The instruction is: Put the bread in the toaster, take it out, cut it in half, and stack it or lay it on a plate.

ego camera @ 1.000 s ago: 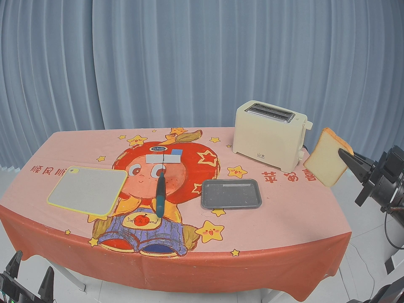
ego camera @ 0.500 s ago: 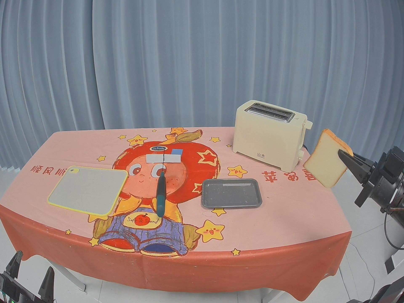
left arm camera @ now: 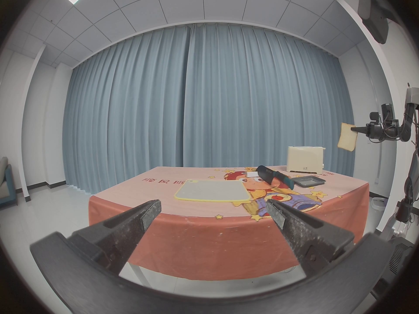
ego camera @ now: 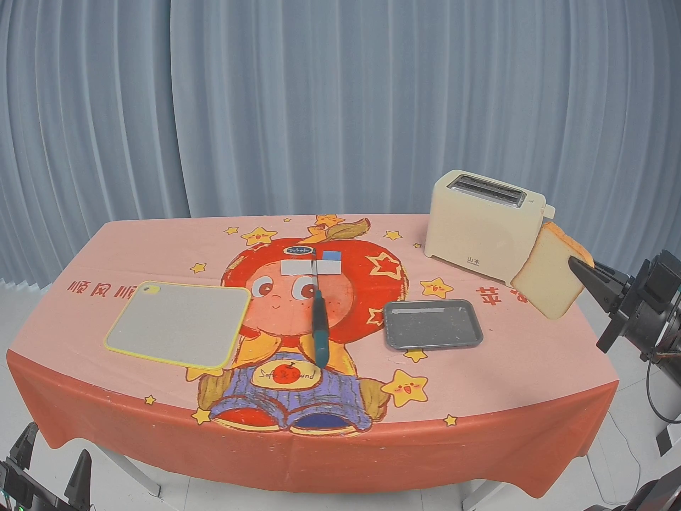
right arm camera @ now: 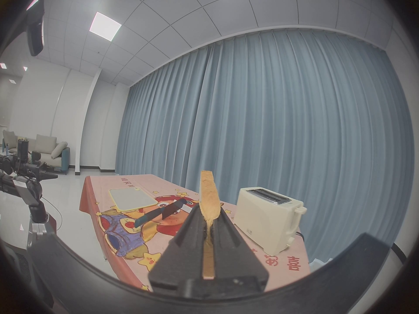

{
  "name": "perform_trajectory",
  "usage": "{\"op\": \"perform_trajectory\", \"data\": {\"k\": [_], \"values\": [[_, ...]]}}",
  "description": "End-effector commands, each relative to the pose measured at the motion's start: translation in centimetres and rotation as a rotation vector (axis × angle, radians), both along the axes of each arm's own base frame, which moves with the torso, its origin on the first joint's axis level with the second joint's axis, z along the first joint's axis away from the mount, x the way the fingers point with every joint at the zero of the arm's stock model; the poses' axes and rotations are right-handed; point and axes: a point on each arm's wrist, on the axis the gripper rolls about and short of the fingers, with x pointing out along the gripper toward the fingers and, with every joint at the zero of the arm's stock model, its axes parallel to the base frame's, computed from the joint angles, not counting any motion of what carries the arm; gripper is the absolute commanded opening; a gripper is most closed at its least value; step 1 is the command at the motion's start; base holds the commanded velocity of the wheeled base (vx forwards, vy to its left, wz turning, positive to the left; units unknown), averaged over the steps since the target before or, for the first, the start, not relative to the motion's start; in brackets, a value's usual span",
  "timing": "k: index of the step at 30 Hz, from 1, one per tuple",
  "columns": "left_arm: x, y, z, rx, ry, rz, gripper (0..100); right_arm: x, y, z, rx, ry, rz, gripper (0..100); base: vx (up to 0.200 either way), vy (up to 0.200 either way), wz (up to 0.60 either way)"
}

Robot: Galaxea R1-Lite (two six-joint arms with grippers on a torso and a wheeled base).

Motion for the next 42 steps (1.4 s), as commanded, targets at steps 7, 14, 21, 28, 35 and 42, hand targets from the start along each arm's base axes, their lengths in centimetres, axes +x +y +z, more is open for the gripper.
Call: {"op": "perform_trajectory", "data": {"k": [7, 14, 21, 28, 35, 42], "values": [[0.1, 0.0, -0.5, -0.001, 0.018, 0.0, 100, 0.0, 0.1, -0.2, -0.003, 0.006, 0.008, 0, 0.0, 0.2, 0.0], [0.1, 0.0, -0.5, -0.001, 0.018, 0.001, 100, -0.1, 0.2, -0.2, -0.003, 0.008, 0.011, 0, 0.0, 0.2, 0.0], [0.1, 0.0, -0.5, -0.001, 0.018, 0.0, 100, -0.2, 0.5, -0.2, -0.002, 0.007, 0.032, 0, 0.0, 0.2, 0.0], [0.1, 0.0, -0.5, 0.001, 0.018, 0.0, 100, -0.3, 0.6, -0.2, -0.004, 0.009, 0.038, 0, 0.0, 0.2, 0.0], [0.1, 0.0, -0.5, 0.001, 0.018, 0.001, 100, -0.3, 0.8, -0.3, -0.006, 0.014, 0.046, 0, 0.0, 0.2, 0.0], [0.1, 0.0, -0.5, 0.001, 0.018, 0.001, 100, -0.4, 1.1, -0.4, -0.005, 0.017, 0.066, 0, 0.0, 0.2, 0.0]]}}
